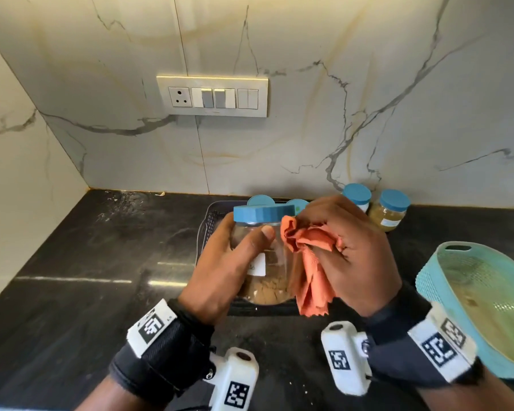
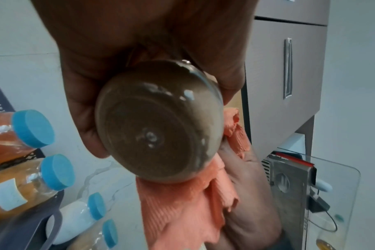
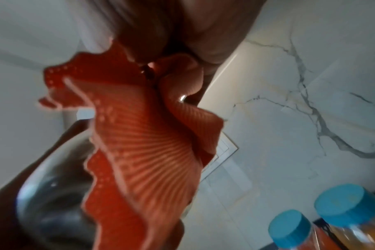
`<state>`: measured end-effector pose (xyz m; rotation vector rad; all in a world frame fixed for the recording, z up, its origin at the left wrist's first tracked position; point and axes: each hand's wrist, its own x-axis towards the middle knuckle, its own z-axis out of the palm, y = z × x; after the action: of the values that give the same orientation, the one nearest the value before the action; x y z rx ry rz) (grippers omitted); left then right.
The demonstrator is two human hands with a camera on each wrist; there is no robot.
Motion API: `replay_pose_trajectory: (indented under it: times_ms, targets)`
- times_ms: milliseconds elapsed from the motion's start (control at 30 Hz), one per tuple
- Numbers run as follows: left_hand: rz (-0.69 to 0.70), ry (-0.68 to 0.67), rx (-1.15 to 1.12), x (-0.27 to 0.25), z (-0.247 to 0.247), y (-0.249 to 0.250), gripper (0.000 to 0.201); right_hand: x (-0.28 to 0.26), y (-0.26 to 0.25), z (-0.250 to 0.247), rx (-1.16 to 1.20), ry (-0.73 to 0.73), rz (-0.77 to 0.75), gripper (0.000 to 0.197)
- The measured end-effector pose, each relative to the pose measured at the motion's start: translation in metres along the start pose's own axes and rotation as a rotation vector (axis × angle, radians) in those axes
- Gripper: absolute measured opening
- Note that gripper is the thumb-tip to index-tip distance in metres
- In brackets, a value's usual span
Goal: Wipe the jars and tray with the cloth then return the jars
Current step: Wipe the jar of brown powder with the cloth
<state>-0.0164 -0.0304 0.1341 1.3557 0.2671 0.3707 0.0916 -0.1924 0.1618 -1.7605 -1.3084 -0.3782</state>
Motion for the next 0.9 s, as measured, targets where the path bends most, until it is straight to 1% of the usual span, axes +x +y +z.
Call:
replay_pose_trajectory:
  times_ms: [67,133,233,267,300,400,467,567,700,767,867,900]
  targets:
    - [0.020,-0.003,-0.005,0.002,0.000,0.003,0.063,0.003,0.000,0.000,0.014,0.037,0.022,0.018]
    - [0.023,0.021,-0.045,0.005,-0.002,0.006,0.065,-0.010,-0.006,0.005,0.045,0.014,0.004,0.021]
    - [0.023,0.096,-0.106,0.006,-0.010,0.008,0.062,-0.042,-0.014,0.019,0.010,-0.080,-0.040,0.047]
    - [0.019,0.098,-0.103,0.006,-0.011,0.008,0.061,-0.047,-0.014,0.021,0.005,-0.089,-0.046,0.051]
    - [0.008,0.086,-0.097,0.004,-0.010,0.008,0.063,-0.046,-0.012,0.021,0.020,-0.080,-0.045,0.048]
    - [-0.017,0.017,-0.068,0.000,-0.005,0.006,0.063,-0.022,-0.004,0.012,0.080,0.025,0.006,0.021]
    - [-0.027,0.000,-0.073,-0.001,0.001,0.006,0.063,-0.004,0.000,0.003,0.094,0.093,0.045,0.015]
    - [-0.037,0.023,-0.120,0.002,0.004,0.011,0.069,-0.004,-0.004,0.000,0.110,0.088,0.050,0.013]
    - [-0.084,0.062,-0.176,0.006,-0.001,0.015,0.078,-0.039,-0.015,0.014,0.080,0.022,0.030,0.015]
    - [-0.083,0.054,-0.127,0.004,-0.003,0.011,0.074,-0.046,-0.010,0.015,0.049,0.022,0.022,0.012]
    - [-0.115,0.052,-0.042,0.003,-0.004,0.005,0.070,-0.045,-0.006,0.014,-0.026,-0.010,-0.034,0.024]
    - [-0.119,0.049,-0.019,0.004,-0.003,0.003,0.068,-0.044,-0.007,0.014,-0.070,-0.026,-0.052,0.025]
